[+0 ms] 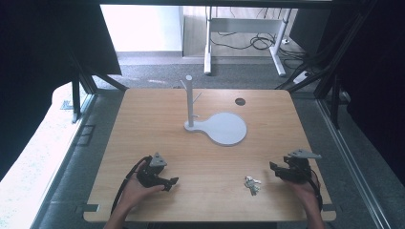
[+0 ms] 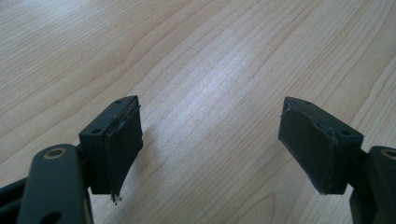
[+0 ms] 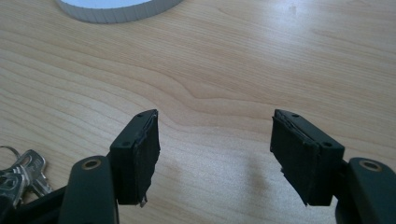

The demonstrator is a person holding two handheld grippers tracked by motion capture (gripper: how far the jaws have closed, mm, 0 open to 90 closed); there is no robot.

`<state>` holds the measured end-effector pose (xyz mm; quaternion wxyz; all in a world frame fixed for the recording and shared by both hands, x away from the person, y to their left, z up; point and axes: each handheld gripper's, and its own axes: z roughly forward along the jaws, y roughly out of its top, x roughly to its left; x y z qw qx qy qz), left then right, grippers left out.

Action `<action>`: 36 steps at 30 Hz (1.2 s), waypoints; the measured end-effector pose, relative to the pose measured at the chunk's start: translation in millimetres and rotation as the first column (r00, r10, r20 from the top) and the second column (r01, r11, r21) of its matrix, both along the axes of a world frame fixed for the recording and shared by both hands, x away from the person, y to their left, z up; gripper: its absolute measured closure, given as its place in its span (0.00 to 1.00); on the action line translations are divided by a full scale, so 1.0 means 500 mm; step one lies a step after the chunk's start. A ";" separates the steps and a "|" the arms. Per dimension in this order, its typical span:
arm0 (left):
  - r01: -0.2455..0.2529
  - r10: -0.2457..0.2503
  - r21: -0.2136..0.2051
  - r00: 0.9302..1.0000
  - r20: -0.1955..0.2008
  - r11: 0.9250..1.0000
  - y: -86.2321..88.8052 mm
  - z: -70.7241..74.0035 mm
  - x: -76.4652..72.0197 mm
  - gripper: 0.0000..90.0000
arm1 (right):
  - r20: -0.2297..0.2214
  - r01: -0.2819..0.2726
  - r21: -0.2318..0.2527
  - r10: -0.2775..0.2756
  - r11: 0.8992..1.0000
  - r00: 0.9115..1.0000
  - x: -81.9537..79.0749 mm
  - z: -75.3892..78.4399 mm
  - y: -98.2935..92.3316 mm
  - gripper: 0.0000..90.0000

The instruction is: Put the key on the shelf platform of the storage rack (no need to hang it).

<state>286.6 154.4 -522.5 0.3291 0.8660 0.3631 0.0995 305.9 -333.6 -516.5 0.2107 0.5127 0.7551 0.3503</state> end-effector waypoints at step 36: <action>-0.012 0.012 -0.014 1.000 -0.003 1.000 0.000 0.006 -0.003 0.25 | -0.179 -0.136 -0.124 0.112 0.983 0.977 -0.001 0.090 0.057 0.46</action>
